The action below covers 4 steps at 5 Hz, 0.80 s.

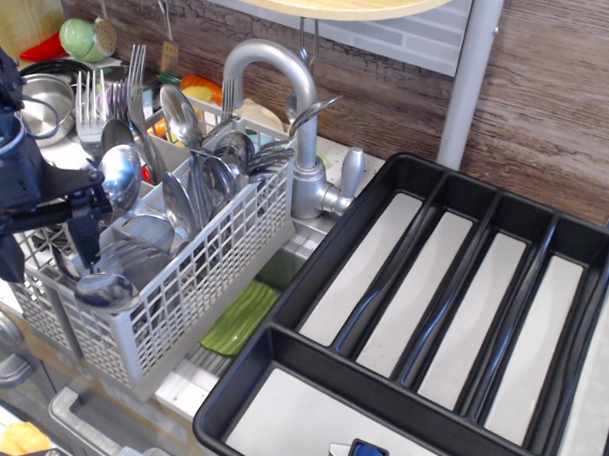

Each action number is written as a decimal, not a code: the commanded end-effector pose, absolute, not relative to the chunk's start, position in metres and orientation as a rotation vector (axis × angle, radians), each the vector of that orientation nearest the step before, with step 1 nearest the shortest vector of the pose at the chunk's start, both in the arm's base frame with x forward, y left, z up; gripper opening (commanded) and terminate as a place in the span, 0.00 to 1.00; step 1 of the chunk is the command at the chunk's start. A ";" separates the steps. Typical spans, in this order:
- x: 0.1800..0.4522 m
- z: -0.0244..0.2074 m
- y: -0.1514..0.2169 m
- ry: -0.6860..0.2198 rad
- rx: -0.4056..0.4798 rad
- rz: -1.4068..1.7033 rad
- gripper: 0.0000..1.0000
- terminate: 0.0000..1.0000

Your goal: Put small spoon from basket to tray

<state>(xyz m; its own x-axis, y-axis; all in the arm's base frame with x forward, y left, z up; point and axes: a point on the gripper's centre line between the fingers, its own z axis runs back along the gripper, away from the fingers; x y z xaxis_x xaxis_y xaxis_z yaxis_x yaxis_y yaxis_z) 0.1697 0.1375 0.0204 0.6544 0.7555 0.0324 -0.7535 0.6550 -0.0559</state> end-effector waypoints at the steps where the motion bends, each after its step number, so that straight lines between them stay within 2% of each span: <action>1: 0.174 0.020 0.140 -0.035 0.005 0.889 0.00 0.00; 2: 0.180 0.032 0.144 -0.026 0.004 0.852 0.00 0.00; 3: 0.184 0.082 0.136 0.037 0.108 0.764 0.00 0.00; 4: 0.179 0.129 0.129 0.212 0.199 0.503 0.00 0.00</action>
<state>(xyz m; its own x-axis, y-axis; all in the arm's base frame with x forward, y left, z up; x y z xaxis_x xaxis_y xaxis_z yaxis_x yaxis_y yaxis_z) 0.1785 0.1170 0.1479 0.8966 0.3608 -0.2568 -0.2833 0.9130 0.2936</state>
